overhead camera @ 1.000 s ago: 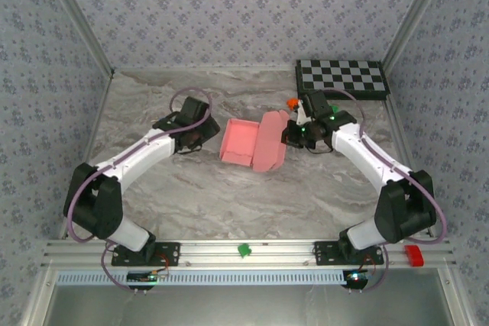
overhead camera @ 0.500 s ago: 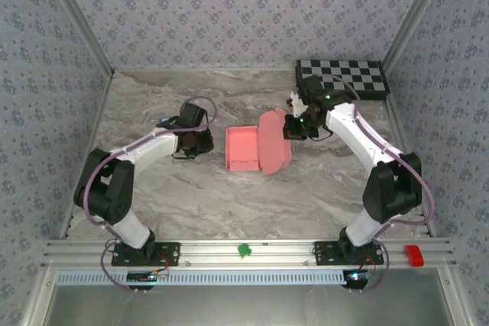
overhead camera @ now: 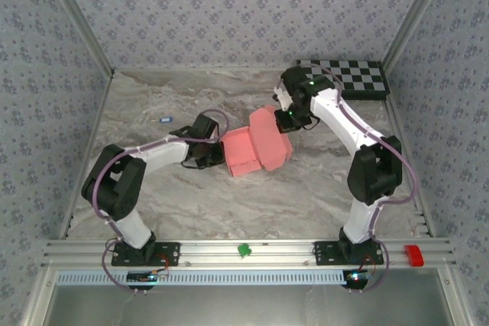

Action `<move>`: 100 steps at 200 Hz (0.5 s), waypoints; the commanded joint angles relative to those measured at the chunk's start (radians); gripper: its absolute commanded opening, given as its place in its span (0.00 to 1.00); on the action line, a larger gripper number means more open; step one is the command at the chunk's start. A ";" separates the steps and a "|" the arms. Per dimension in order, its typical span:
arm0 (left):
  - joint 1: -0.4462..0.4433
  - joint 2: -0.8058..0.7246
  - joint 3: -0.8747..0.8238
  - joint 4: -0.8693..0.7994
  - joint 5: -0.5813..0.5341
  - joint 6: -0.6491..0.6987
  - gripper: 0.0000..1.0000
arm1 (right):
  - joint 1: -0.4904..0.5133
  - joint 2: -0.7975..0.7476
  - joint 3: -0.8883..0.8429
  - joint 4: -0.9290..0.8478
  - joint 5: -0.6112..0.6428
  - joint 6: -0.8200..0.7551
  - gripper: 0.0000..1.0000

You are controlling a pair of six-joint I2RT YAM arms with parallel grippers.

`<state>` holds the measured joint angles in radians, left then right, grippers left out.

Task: Fold the paper box

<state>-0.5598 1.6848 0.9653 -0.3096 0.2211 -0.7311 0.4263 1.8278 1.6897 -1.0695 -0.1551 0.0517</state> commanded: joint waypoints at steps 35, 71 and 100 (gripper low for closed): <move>-0.041 -0.005 -0.014 0.022 0.032 -0.042 0.00 | 0.072 0.113 0.176 -0.131 0.182 -0.140 0.05; -0.048 -0.048 -0.038 0.035 0.052 -0.054 0.00 | 0.130 0.138 0.221 -0.129 0.294 -0.242 0.06; -0.049 -0.134 -0.046 -0.005 0.004 -0.042 0.02 | 0.166 0.150 0.242 -0.093 0.393 -0.337 0.06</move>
<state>-0.5991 1.6482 0.9195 -0.2935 0.2470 -0.7719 0.5659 1.9545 1.8904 -1.1618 0.1249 -0.1600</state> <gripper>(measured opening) 0.046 0.059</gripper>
